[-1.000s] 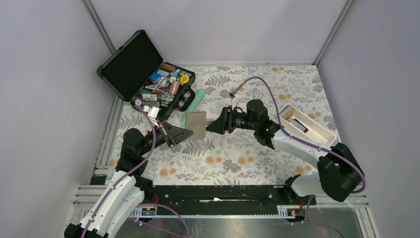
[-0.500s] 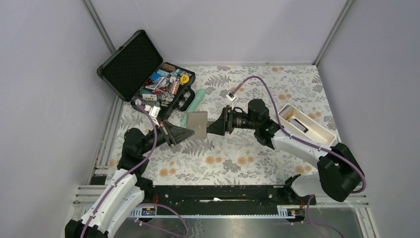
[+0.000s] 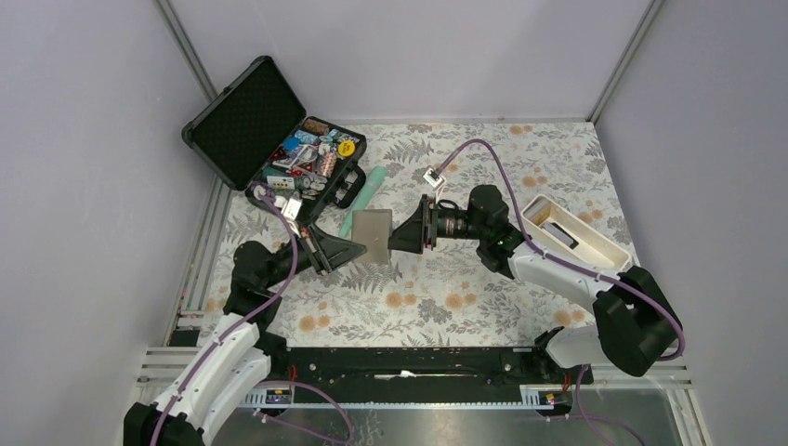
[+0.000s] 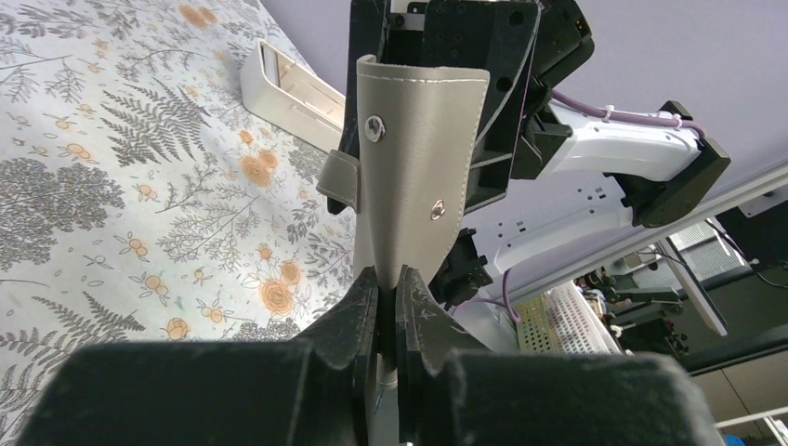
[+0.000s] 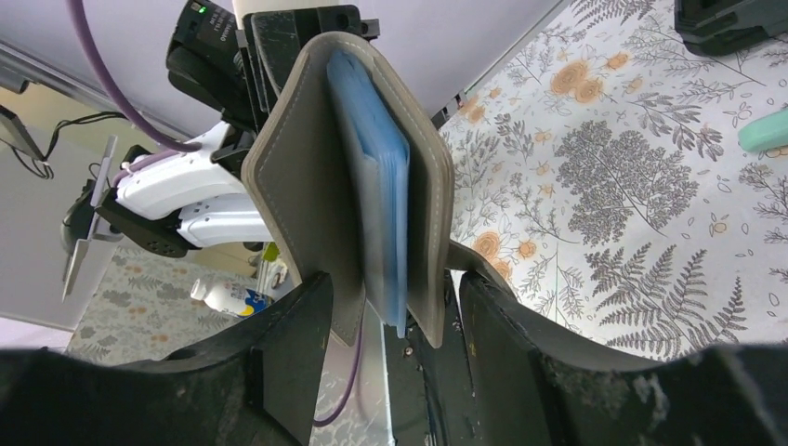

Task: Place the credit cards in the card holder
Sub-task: Open the card holder.

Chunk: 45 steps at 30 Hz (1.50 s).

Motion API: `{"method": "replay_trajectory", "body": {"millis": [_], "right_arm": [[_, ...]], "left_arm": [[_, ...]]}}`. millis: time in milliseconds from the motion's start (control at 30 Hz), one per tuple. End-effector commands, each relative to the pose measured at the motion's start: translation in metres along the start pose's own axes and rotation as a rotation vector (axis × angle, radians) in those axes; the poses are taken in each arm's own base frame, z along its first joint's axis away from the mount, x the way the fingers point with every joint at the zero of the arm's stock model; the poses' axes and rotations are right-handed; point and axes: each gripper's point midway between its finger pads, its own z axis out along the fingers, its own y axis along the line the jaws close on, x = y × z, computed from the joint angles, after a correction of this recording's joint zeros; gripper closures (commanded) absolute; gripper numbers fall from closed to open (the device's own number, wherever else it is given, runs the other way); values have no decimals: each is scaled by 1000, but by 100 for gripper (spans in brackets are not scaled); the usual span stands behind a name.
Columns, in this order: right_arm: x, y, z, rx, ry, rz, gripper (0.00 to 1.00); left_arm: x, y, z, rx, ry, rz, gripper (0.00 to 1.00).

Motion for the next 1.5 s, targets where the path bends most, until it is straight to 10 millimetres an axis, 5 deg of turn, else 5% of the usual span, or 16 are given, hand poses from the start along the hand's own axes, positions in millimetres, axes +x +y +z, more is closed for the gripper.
{"method": "replay_trajectory", "body": {"millis": [0, 267, 467, 533, 633, 733, 800, 1033, 1233, 1467], "right_arm": [[-19, 29, 2, -118, -33, -71, 40], [-24, 42, 7, -186, -35, -67, 52], [-24, 44, 9, -197, -43, -57, 89], [-24, 42, 8, -183, -50, -56, 100], [-23, 35, 7, -132, -59, -66, 100], [-26, 15, 4, 6, -73, -81, 100], [-28, -2, 0, 130, -72, -103, 100], [-29, -63, -30, 554, -63, -131, 100], [-18, -79, -28, 726, -31, -130, 100], [-13, -82, -19, 750, -34, -91, 100]], "left_arm": [[-2, -18, 0, 100, 9, 39, 100], [1, -13, 1, 93, 17, 28, 100], [7, -2, 3, 56, 62, 2, 94], [8, 4, 3, 22, 68, 3, 78], [6, 13, 2, -49, 69, 39, 51], [1, 28, -2, -169, 59, 70, 14], [-5, 41, -8, -274, 43, 90, 2], [-30, 57, -19, -464, -57, 132, 1], [-31, 37, 13, -428, -70, 151, 1], [-18, 40, 45, -476, -42, 161, 1]]}}
